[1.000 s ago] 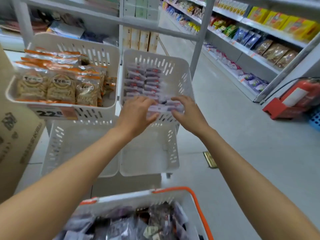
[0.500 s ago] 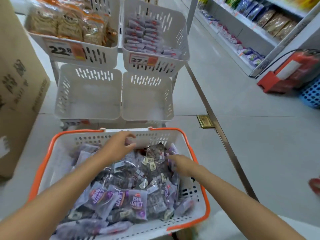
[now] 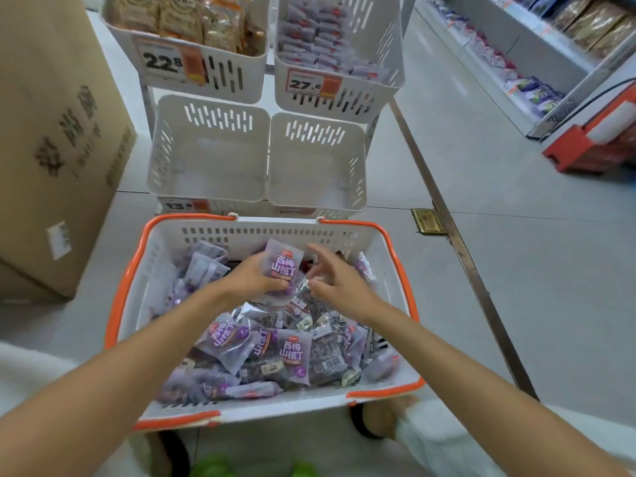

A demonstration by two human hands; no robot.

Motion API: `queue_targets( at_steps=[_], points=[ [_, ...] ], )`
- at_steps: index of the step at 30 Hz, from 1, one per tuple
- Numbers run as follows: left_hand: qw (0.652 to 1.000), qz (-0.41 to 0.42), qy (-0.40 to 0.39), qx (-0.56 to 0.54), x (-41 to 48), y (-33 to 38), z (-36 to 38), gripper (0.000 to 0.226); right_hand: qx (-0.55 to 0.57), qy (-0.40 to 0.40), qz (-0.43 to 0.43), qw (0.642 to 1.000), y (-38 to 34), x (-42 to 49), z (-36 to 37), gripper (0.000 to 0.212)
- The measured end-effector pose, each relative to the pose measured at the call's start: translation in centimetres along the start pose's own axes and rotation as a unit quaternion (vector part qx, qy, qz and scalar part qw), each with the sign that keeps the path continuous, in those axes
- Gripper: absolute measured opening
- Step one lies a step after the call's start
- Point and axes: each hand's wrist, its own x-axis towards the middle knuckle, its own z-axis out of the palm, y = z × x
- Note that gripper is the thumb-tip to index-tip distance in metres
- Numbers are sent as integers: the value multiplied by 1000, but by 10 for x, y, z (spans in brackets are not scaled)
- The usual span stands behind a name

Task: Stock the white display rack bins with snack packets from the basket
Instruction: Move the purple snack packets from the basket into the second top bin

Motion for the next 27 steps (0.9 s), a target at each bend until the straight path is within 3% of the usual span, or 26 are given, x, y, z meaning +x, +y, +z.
queue_targets(
  at_steps=[2, 4, 6, 8, 10, 12, 15, 17, 20, 23, 27],
  points=[
    [995, -80, -5, -64, -12, -9, -18, 33, -170, -80, 40, 981, 34, 3, 30, 57],
    [986, -117, 7, -115, -18, -17, -28, 34, -301, -193, 73, 931, 61, 2, 61, 59],
    [982, -131, 34, -132, -23, -22, -33, 31, -370, -226, 39, 900, 73, 0, 78, 60],
    [979, -128, 73, -138, -26, -24, -35, 22, -334, -195, -5, 922, 71, 3, 77, 57],
    [975, -112, 138, -133, -30, -19, -37, 7, -194, -156, 9, 969, 55, 14, 60, 44],
    [969, -104, 170, -147, -29, -16, -41, 3, -52, -112, 19, 992, 32, 27, 31, 29],
    [976, -100, 55, -186, -25, -3, -39, 42, 88, -61, 22, 994, -1, 43, -2, 32],
    [984, -88, -12, -157, -15, 10, -30, 57, 76, -38, -2, 996, -21, 52, -13, 35],
    [992, -25, -4, -121, 4, 46, -25, 42, -37, 10, -72, 997, -55, 68, -44, 55],
    [996, 63, -23, -56, 25, 90, -43, 41, 9, -55, -80, 995, -90, 88, -84, 79],
    [975, 210, 15, 74, 71, 157, -63, 48, -26, -18, -101, 994, -128, 121, -138, 52]
  ],
)
